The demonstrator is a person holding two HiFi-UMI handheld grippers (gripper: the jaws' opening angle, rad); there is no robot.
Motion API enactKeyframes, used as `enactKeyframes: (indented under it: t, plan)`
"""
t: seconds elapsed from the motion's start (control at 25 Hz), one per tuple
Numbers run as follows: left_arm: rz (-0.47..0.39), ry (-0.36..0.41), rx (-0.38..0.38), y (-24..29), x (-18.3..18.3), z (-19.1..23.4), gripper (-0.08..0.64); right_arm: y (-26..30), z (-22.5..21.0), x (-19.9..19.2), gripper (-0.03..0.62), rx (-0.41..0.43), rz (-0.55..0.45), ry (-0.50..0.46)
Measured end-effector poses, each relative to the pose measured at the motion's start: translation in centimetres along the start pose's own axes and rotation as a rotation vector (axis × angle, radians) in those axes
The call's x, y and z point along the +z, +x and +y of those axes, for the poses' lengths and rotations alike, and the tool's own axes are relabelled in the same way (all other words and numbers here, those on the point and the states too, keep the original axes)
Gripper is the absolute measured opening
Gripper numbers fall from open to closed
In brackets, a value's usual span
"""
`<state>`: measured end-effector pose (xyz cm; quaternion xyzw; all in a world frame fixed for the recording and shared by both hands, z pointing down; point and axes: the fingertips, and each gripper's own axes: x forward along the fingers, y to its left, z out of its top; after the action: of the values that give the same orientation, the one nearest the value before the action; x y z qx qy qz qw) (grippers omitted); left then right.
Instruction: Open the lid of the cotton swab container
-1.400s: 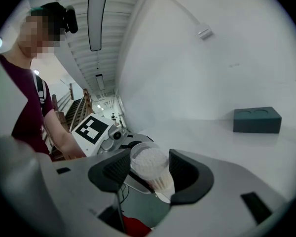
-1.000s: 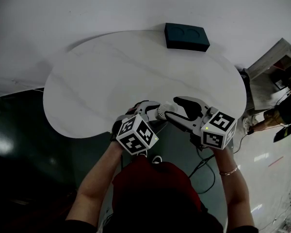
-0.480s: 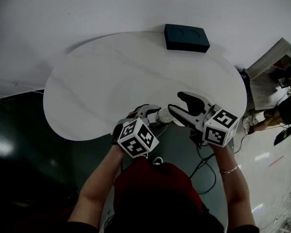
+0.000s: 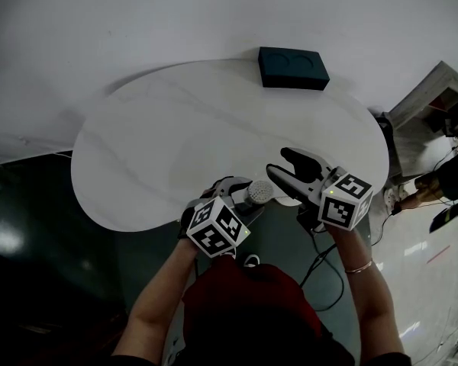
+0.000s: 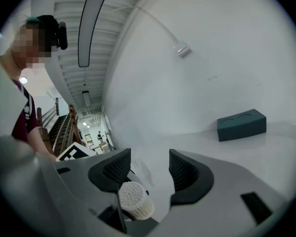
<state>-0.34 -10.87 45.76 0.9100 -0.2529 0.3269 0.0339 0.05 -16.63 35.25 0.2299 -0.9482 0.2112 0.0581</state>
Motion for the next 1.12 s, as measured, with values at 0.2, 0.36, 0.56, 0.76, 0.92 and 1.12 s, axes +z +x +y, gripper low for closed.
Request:
enactKeyframes:
  t: [0.2,0.36,0.56,0.76,0.92,1.12]
  plan:
    - [0.0,-0.067,0.0,0.0,-0.8,0.9,0.255,-0.6,-0.5,0.9,0.253,-0.023,-0.073,0.044]
    - [-0.009,-0.101,0.011,0.3,-1.3,2.1,0.255,-1.2,-1.3,0.3,0.253,-0.07,-0.086,0.052]
    - [-0.018,-0.111,0.015,1.0,-1.9,3.7,0.255,-2.1,-2.3,-1.5,0.253,-0.133,-0.083,0.076]
    - [-0.022,-0.105,0.015,1.8,-1.9,5.3,0.255,-2.5,-3.0,-3.7,0.253,-0.182,-0.068,0.109]
    - [-0.032,-0.106,0.014,2.5,-1.6,6.3,0.255,-2.4,-3.4,-5.2,0.253,-0.219,-0.046,0.105]
    - [-0.037,-0.11,0.017,3.7,-1.4,7.7,0.255,-1.6,-4.1,-6.6,0.253,-0.248,-0.008,0.081]
